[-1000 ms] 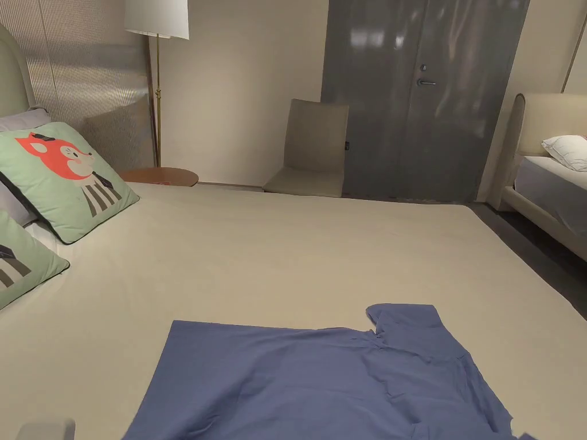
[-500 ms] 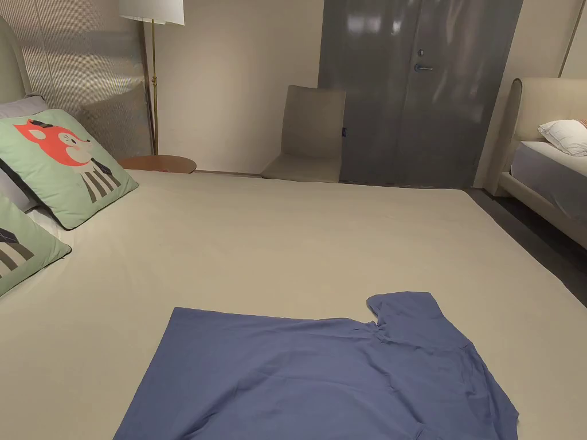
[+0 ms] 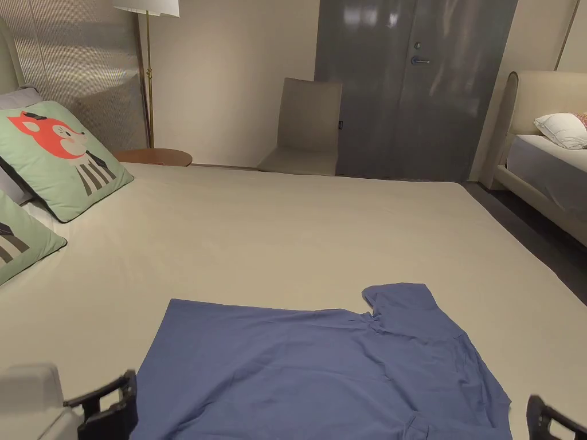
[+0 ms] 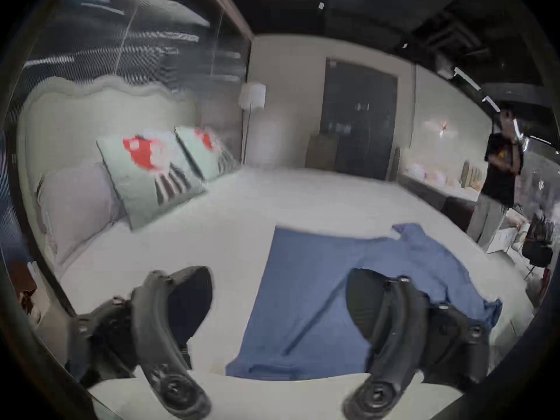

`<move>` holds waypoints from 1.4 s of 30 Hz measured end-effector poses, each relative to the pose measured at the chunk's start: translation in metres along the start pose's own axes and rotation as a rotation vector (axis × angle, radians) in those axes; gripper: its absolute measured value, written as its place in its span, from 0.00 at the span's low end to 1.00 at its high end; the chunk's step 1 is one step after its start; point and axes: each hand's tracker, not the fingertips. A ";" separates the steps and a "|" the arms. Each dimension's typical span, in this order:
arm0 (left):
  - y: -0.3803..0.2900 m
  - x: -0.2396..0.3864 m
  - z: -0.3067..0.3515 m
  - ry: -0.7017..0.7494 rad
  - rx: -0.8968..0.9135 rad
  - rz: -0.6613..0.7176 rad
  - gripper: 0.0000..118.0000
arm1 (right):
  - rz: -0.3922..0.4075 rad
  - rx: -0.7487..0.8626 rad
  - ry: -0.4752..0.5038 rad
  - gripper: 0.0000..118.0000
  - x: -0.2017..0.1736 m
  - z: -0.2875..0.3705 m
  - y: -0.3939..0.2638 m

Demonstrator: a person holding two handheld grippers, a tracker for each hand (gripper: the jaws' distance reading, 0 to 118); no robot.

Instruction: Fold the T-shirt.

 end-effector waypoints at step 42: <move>-0.099 -0.060 -0.056 -0.071 -0.555 0.081 0.07 | 0.038 -0.389 0.062 0.99 0.003 -0.032 -0.067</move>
